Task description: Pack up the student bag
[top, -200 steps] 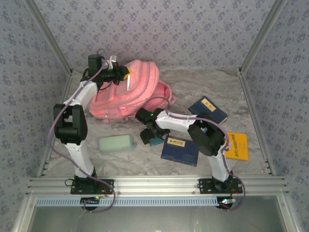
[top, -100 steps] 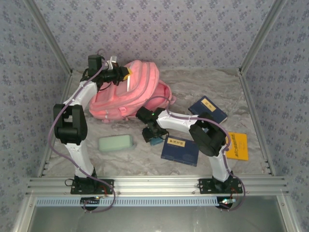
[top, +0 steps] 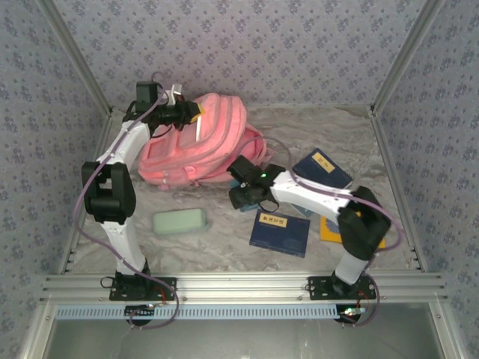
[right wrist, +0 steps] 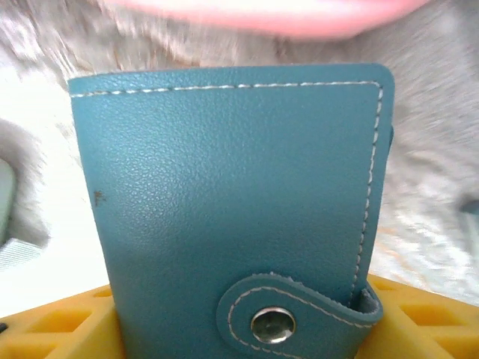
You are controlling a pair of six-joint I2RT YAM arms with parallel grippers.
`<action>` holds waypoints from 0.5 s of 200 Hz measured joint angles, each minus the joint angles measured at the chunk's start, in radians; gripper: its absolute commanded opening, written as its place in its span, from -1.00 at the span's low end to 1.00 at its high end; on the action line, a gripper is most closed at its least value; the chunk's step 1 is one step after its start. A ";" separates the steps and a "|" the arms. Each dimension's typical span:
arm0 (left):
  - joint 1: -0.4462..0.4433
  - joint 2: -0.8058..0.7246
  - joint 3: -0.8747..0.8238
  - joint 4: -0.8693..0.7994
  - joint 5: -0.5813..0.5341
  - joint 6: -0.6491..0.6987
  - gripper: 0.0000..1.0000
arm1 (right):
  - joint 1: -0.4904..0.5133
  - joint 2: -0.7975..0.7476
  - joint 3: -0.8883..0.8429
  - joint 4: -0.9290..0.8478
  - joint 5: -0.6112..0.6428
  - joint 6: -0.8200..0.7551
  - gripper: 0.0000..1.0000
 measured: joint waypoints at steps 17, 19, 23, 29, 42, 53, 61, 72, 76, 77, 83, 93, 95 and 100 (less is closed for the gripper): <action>-0.024 0.000 0.050 -0.073 -0.019 0.051 -1.00 | -0.036 -0.102 -0.042 0.027 0.025 0.008 0.33; -0.028 0.000 0.056 -0.083 -0.022 0.058 -1.00 | -0.039 -0.110 -0.047 0.032 0.025 0.008 0.33; -0.035 0.000 0.069 -0.100 -0.026 0.072 -1.00 | -0.050 -0.134 -0.060 0.040 0.032 0.009 0.33; -0.047 0.001 0.089 -0.132 -0.034 0.094 -1.00 | -0.064 -0.165 -0.077 0.047 0.040 0.012 0.33; -0.071 0.004 0.134 -0.192 -0.045 0.138 -1.00 | -0.097 -0.222 -0.111 0.056 0.055 0.013 0.34; -0.086 0.006 0.165 -0.231 -0.048 0.168 -1.00 | -0.124 -0.264 -0.135 0.061 0.067 0.012 0.33; -0.093 0.006 0.187 -0.258 -0.047 0.187 -1.00 | -0.143 -0.294 -0.148 0.062 0.076 0.011 0.33; -0.099 0.006 0.208 -0.283 -0.043 0.211 -1.00 | -0.167 -0.336 -0.161 0.062 0.086 0.011 0.32; -0.100 0.006 0.215 -0.290 -0.040 0.220 -1.00 | -0.175 -0.352 -0.163 0.062 0.089 0.010 0.32; -0.100 0.005 0.216 -0.291 -0.040 0.221 -1.00 | -0.176 -0.356 -0.164 0.062 0.089 0.010 0.32; -0.101 0.006 0.223 -0.301 -0.036 0.232 -1.00 | -0.188 -0.378 -0.167 0.063 0.090 0.007 0.32; -0.103 0.006 0.230 -0.312 -0.024 0.244 -1.00 | -0.209 -0.417 -0.171 0.063 0.090 0.003 0.32; -0.103 0.006 0.232 -0.315 -0.020 0.246 -1.00 | -0.214 -0.425 -0.171 0.063 0.090 0.003 0.32; -0.105 0.006 0.236 -0.323 -0.015 0.251 -1.00 | -0.225 -0.442 -0.171 0.064 0.088 -0.001 0.32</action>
